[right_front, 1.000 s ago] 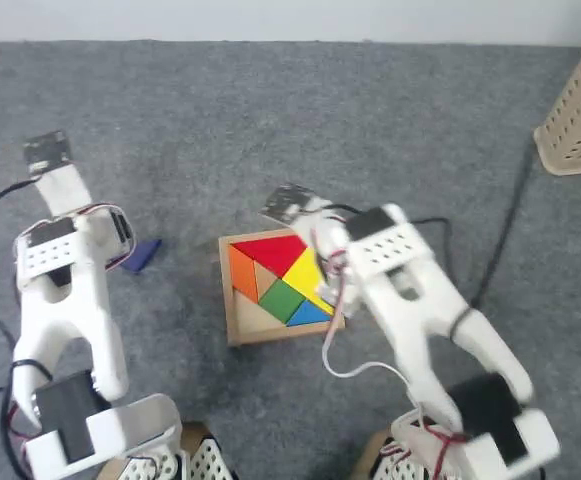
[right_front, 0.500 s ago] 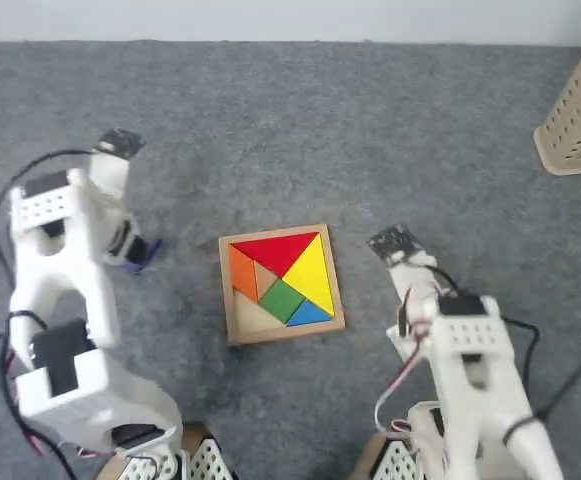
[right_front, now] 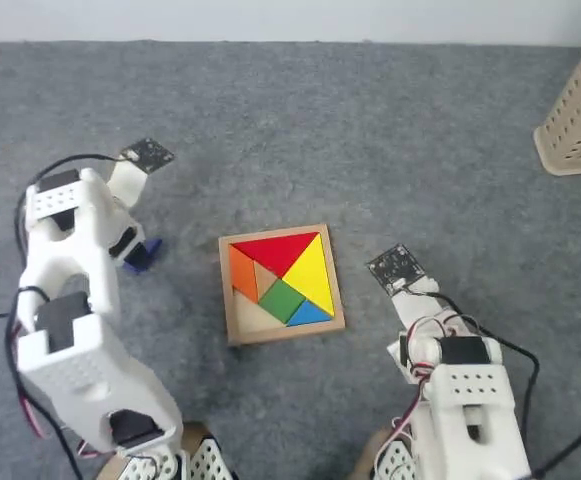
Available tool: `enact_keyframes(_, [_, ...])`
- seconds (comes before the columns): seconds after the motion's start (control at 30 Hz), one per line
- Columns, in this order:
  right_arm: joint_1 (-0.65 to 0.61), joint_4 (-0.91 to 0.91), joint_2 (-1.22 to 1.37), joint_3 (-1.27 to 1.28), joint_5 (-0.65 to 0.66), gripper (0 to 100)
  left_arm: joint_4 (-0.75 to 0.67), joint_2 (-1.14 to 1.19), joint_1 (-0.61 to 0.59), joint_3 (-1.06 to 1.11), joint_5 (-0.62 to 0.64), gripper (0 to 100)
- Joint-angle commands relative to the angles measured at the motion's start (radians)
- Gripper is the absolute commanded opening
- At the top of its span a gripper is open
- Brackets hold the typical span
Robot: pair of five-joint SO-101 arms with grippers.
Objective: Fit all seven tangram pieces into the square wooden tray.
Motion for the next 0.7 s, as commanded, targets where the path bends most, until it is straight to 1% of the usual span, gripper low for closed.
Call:
enact_keyframes(0.0, [0.016, -0.010, -0.035, -0.009, 0.023, 0.6, -0.040, 0.023, 0.005, -0.033, -0.012, 21])
enact_keyframes(0.17, [0.015, -0.010, -0.033, -0.009, 0.023, 0.6, -0.034, 0.091, 0.006, -0.033, -0.009, 21])
enact_keyframes(0.23, [0.015, -0.010, -0.033, -0.009, 0.023, 0.6, -0.008, 0.091, 0.006, -0.035, 0.000, 21])
enact_keyframes(0.3, [0.015, -0.010, -0.033, -0.009, 0.023, 0.6, 0.034, 0.091, 0.009, -0.033, 0.003, 20])
enact_keyframes(0.37, [0.015, -0.010, -0.033, -0.008, 0.023, 0.7, 0.075, 0.086, 0.006, -0.033, 0.003, 16])
enact_keyframes(0.43, [0.015, -0.012, -0.033, -0.008, 0.023, 0.7, 0.160, 0.069, 0.009, -0.039, 0.014, 13])
enact_keyframes(0.57, [0.012, -0.012, -0.033, -0.008, 0.023, 0.8, 0.371, 0.035, 0.069, -0.110, 0.152, 8])
enact_keyframes(0.67, [0.012, -0.012, -0.033, -0.008, 0.023, 0.8, 0.454, 0.037, 0.137, -0.159, 0.245, 5])
